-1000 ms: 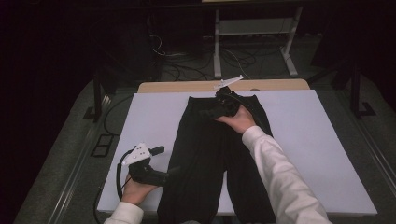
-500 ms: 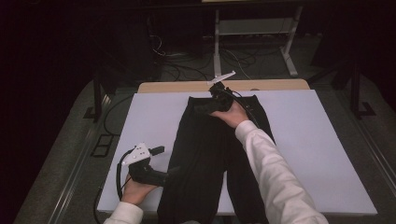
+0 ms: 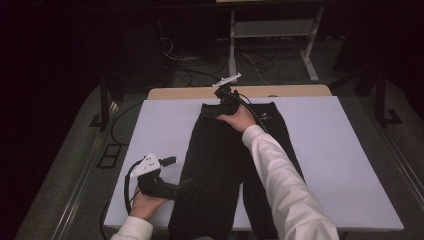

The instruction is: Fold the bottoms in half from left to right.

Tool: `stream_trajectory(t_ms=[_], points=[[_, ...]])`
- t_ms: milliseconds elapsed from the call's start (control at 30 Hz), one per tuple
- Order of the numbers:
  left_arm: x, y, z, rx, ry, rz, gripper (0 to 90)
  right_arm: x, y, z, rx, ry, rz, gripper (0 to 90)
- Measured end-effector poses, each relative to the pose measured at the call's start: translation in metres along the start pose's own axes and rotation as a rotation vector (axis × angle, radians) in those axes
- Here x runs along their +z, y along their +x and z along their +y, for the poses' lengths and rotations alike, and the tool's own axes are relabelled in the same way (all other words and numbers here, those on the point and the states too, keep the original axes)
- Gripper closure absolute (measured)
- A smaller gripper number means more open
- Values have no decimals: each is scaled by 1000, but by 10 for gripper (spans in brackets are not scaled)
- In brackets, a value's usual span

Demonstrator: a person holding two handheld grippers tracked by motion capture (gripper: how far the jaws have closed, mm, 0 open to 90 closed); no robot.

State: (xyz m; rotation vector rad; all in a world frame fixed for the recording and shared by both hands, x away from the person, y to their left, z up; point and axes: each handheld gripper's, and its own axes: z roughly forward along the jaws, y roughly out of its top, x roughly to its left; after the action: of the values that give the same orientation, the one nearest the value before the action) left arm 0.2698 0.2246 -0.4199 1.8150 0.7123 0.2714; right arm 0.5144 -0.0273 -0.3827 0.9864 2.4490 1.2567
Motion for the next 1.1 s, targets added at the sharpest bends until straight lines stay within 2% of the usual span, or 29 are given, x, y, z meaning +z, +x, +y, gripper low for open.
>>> stream_trajectory(t_ms=[233,433,600,733,867,967,1100], points=[[0,0,0,-5,-3,2,0,16,3,9,-20,5,3,0],[-1,0,0,-6,-4,-2,0,31,0,10,-17,24,-19,0],[-1,0,0,-7,-4,-6,0,42,-7,7,16,31,-27,0],[-1,1,0,-8,-8,-5,0,47,-14,6,54,11,-47,0],[-1,1,0,-7,-9,-5,0,47,-24,3,127,-37,-55,69],[-1,0,0,-4,-4,-7,0,50,-30,2,147,-46,-79,132],[-1,1,0,-4,-8,-5,0,55,-32,1,157,-34,-86,145]])
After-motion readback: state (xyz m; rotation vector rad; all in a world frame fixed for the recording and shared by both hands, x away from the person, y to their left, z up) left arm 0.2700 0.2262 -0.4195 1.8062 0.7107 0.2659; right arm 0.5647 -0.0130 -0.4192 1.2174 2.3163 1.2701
